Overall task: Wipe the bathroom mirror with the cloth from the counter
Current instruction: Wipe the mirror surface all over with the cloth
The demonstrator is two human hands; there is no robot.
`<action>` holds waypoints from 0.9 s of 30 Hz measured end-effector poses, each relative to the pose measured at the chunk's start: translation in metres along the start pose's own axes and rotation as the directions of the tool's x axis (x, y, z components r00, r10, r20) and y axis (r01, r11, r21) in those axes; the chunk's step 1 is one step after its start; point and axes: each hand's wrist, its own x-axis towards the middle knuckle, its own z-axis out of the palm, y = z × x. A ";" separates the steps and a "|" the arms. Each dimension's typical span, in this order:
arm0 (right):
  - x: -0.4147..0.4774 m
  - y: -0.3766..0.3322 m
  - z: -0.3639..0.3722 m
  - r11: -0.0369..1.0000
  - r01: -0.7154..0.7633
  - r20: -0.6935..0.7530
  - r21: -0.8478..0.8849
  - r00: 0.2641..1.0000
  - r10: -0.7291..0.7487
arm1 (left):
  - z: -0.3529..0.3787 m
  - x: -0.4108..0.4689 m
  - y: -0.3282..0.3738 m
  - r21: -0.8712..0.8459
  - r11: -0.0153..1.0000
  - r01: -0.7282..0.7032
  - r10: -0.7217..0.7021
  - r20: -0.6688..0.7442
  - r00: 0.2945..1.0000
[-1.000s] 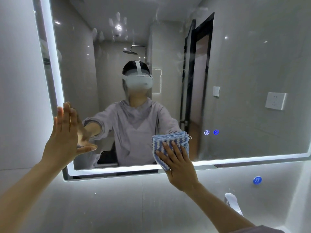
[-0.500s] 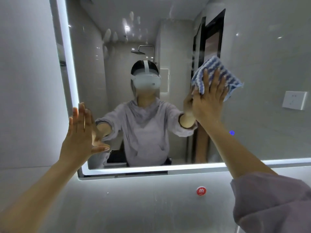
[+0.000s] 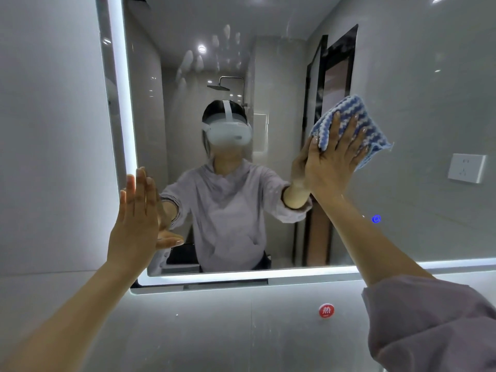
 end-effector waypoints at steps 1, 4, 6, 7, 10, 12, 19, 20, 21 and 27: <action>-0.001 -0.002 0.000 1.000 0.003 0.001 0.002 1.000 -0.003 | 0.000 0.000 0.000 0.001 1.000 0.000 0.000 0.000 1.000; -0.004 -0.012 0.000 0.999 0.040 -0.001 -0.006 0.999 -0.040 | 0.001 0.001 0.000 0.010 1.000 -0.005 0.005 -0.001 1.000; -0.007 -0.021 0.000 0.996 0.088 -0.002 -0.010 0.996 -0.088 | 0.003 0.001 -0.001 0.035 0.999 -0.008 0.008 0.005 1.000; -0.008 -0.026 0.000 0.993 0.114 -0.004 -0.006 0.993 -0.114 | 0.003 0.002 -0.002 0.045 0.999 -0.009 0.009 0.007 1.000; -0.016 -0.046 0.003 0.980 0.201 -0.024 0.007 0.979 -0.201 | 0.005 0.001 -0.002 0.060 0.998 -0.011 0.011 0.002 1.000; -0.022 -0.060 0.007 0.963 0.268 -0.024 0.009 0.963 -0.268 | 0.005 0.000 -0.003 0.066 0.998 -0.019 0.020 -0.008 1.000; -0.035 -0.106 0.012 0.933 0.360 0.022 0.008 0.933 -0.360 | 0.003 -0.001 0.000 0.028 1.000 -0.012 0.012 -0.032 0.999; -0.037 -0.114 0.011 0.920 0.392 0.031 0.020 0.919 -0.393 | 0.003 -0.001 0.000 0.031 1.000 -0.004 0.005 -0.027 1.000; -0.040 -0.123 0.011 0.906 0.423 0.046 0.025 0.904 -0.424 | 0.004 -0.002 0.000 0.031 1.000 0.003 -0.002 -0.022 1.000; -0.063 -0.178 0.017 0.858 0.513 0.108 0.015 0.853 -0.511 | 0.006 0.001 -0.001 0.032 0.998 0.054 -0.056 0.066 0.996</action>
